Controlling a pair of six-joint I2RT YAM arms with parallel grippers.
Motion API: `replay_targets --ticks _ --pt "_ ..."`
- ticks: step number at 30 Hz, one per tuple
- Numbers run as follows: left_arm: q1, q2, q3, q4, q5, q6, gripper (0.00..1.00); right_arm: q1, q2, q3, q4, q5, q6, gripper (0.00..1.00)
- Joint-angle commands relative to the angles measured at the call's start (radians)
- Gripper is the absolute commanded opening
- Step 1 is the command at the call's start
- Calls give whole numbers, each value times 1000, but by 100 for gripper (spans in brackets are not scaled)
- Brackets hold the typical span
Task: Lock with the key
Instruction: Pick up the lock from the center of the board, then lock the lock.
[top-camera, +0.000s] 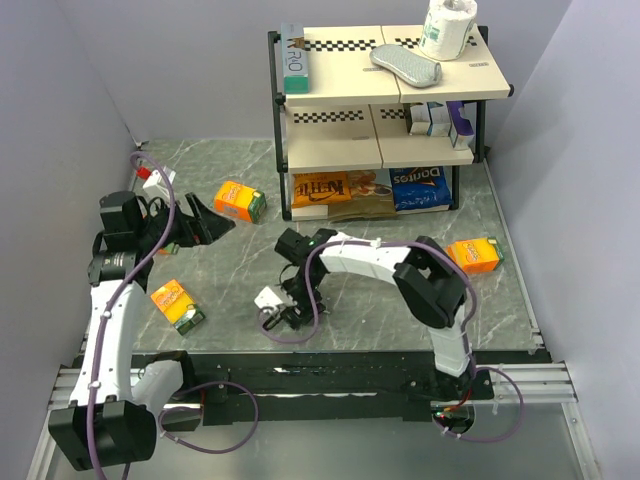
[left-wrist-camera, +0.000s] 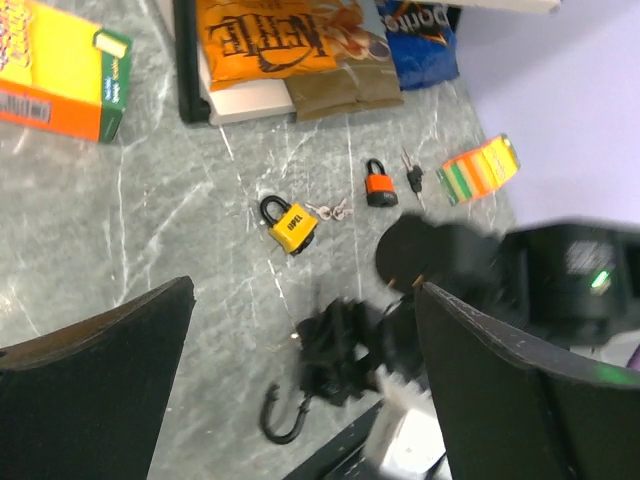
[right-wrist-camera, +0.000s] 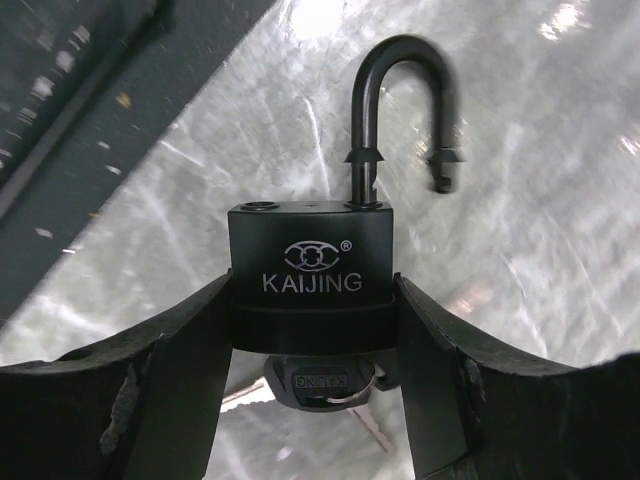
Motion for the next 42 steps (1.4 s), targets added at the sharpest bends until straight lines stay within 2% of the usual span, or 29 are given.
replay_targets --ticks 1,5,8,9,11,12,14,15,16,18,21,23,26,33,38,42 --pt "4 -1 63 -22 80 154 96 -60 -163 41 -8 -166 165 0" --pt "4 -7 90 4 74 240 96 -132 -256 62 -25 -282 297 0" --pt "6 11 135 -39 146 356 96 -185 -321 64 -28 -345 381 0" --pt "4 11 154 -73 166 458 96 -201 -336 64 -33 -360 398 0" --pt "6 -1 159 -93 207 536 96 -233 -379 71 -35 -388 447 0" --pt "4 -7 158 -126 229 621 97 -242 -391 82 -39 -397 464 0" --pt "4 -18 156 -195 325 732 98 -264 -422 99 -45 -417 510 0" --pt "3 -18 155 -246 364 909 96 -265 -428 117 -51 -420 533 0" --pt "-2 -15 153 -369 417 1000 93 -267 -437 126 -59 -418 545 0" --pt "-67 -18 144 -419 407 1117 92 -270 -436 149 -65 -403 581 0" --pt "-199 -38 107 -383 341 1121 91 -270 -421 186 -111 -411 604 0" --pt "-294 -65 66 -290 280 1084 88 -270 -412 199 -117 -417 622 0" --pt "-388 -85 24 -211 206 1078 81 -267 -402 219 -122 -411 656 0" --pt "-479 -96 -25 -38 90 1030 63 -261 -405 223 -148 -423 641 0" --pt "-508 -70 -20 -38 68 1068 61 -255 -410 219 -171 -415 609 0" --pt "-529 -39 -14 -53 60 1067 55 -253 -418 220 -173 -421 608 0"
